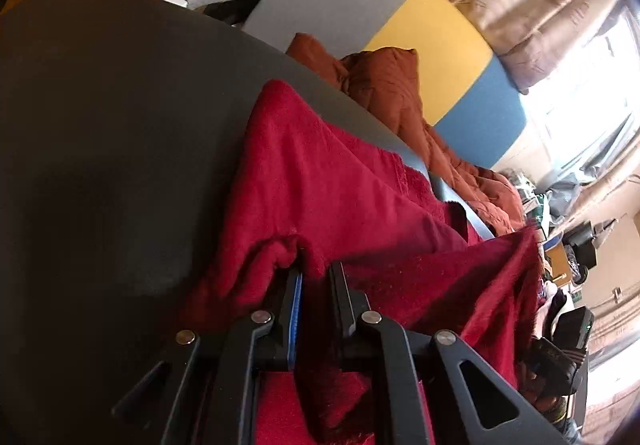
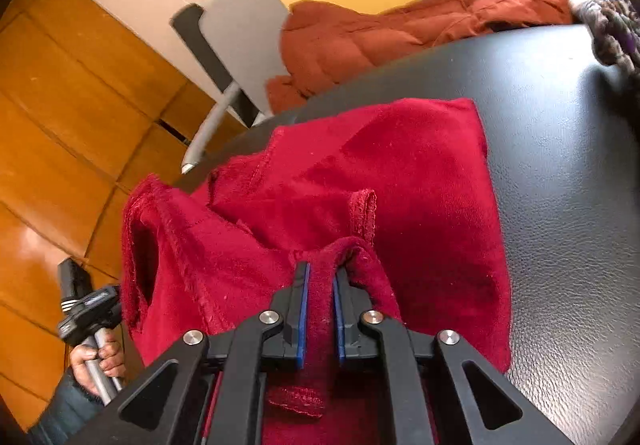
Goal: Fold clothes
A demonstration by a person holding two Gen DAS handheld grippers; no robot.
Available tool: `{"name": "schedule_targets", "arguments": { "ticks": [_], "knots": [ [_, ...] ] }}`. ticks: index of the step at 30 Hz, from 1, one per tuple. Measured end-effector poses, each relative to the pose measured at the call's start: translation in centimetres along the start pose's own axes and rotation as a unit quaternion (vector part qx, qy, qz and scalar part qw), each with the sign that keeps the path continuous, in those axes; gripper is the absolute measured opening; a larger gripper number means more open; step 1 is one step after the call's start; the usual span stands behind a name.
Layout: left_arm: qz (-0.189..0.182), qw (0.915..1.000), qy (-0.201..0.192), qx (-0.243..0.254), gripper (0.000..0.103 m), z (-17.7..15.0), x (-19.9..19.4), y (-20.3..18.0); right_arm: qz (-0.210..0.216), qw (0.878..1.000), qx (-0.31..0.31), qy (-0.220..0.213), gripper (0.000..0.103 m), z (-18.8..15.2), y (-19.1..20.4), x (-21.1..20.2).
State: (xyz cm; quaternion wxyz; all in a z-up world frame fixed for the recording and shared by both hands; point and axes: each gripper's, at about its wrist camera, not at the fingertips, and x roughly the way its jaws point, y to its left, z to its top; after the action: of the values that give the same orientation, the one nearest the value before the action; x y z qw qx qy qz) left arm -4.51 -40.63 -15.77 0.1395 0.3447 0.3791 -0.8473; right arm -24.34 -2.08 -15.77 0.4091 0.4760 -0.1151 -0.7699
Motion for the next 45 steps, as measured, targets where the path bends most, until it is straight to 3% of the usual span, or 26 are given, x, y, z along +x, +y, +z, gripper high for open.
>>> {"name": "schedule_targets", "arguments": {
  "ticks": [8, 16, 19, 21, 22, 27, 30, 32, 37, 41, 43, 45],
  "knots": [
    [-0.002, 0.9994, 0.019, 0.030, 0.011, -3.7, -2.4, 0.0, 0.016, 1.000, -0.018, -0.013, 0.009, -4.1, -0.1, -2.9],
    [-0.013, 0.9994, 0.032, 0.004, 0.011, -7.9, -6.1, 1.3, 0.026, 1.000, -0.006, -0.004, 0.009, -7.9, 0.6, -5.7],
    [-0.044, 0.9975, 0.048, -0.027, 0.012, -8.5, -7.2, 1.8, 0.043, 0.999, 0.017, 0.000, 0.021, -8.8, 0.7, -6.9],
    [-0.072, 0.9948, 0.058, -0.044, 0.013, -8.9, -8.2, 2.1, 0.070, 0.997, 0.034, 0.000, 0.038, -9.3, 0.8, -7.8],
    [-0.085, 0.9934, 0.059, -0.049, 0.014, -8.9, -8.7, 2.1, 0.085, 0.996, 0.043, 0.000, 0.052, -9.5, 0.9, -8.2],
    [-0.168, 0.9800, 0.073, -0.078, 0.019, -8.7, -10.2, 2.2, 0.151, 0.987, 0.055, -0.003, 0.059, -10.2, 2.1, -9.8],
    [-0.194, 0.9734, 0.074, -0.098, 0.023, -7.9, -9.8, 2.1, 0.180, 0.982, 0.055, 0.007, 0.073, -9.9, 3.0, -9.5],
    [-0.186, 0.9735, 0.053, -0.122, 0.023, -6.9, -9.7, 2.7, 0.179, 0.982, 0.055, 0.004, 0.074, -9.2, 3.4, -9.1],
    [-0.158, 0.9693, -0.015, -0.188, 0.029, -4.4, -10.2, 4.6, 0.127, 0.990, 0.048, -0.031, 0.074, -6.5, 3.8, -8.2],
    [-0.089, 0.9863, -0.047, -0.130, 0.032, -3.9, -12.3, 4.5, 0.069, 0.997, 0.007, -0.037, 0.072, -6.6, 4.1, -9.0],
    [-0.050, 0.9937, -0.046, -0.089, 0.032, -4.2, -12.8, 4.3, 0.041, 0.998, -0.005, -0.041, 0.072, -7.0, 3.6, -9.6],
    [-0.033, 0.9972, -0.038, -0.055, 0.033, -4.6, -12.5, 3.7, 0.020, 0.999, -0.005, -0.047, 0.071, -6.9, 2.8, -9.9]
  ]
}}
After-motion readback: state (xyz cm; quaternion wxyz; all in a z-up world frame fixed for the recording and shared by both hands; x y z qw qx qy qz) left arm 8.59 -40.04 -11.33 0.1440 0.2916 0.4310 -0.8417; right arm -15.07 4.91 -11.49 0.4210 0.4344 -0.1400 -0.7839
